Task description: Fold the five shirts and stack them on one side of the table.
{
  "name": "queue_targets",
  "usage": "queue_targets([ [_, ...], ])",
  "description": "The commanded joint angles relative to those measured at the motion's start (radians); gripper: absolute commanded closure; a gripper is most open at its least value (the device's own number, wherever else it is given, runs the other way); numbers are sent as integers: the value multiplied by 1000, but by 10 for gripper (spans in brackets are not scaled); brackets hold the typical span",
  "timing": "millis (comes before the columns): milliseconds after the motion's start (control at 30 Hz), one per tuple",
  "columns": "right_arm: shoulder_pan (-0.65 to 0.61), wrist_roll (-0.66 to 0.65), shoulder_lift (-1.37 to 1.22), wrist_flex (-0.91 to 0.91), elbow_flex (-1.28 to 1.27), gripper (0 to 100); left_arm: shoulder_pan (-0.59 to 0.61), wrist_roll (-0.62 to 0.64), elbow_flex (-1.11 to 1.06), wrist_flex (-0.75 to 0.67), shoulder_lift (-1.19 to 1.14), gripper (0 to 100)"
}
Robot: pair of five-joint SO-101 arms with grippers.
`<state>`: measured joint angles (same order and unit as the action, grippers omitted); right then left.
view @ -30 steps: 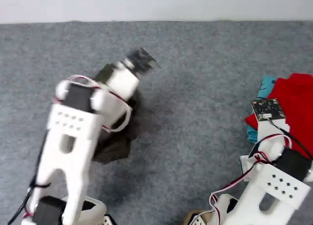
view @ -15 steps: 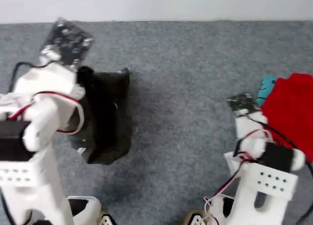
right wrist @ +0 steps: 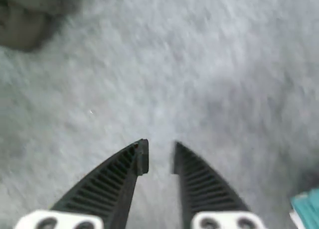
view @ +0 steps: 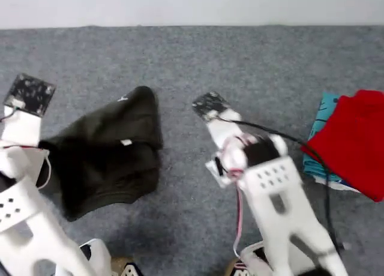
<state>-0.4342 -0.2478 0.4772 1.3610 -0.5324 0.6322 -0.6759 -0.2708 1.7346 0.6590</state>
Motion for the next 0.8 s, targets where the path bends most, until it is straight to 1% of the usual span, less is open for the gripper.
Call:
queue_targets([
  [0, -70, 25, -199, -31, 212, 801, 54, -35, -74, -17, 29, 986],
  [167, -143, 14, -510, -31, 468, 797, 83, -37, -122, -26, 29, 986],
  [333, -185, -94, -773, -24, 690, 795, 84, -37, -122, -26, 31, 986],
  [567, -194, -222, -1006, -24, 908, 794, 84, -34, -124, -26, 31, 986],
  [767, -219, -250, -1133, -19, 1039, 794, 86, -34, -125, -25, 31, 986],
])
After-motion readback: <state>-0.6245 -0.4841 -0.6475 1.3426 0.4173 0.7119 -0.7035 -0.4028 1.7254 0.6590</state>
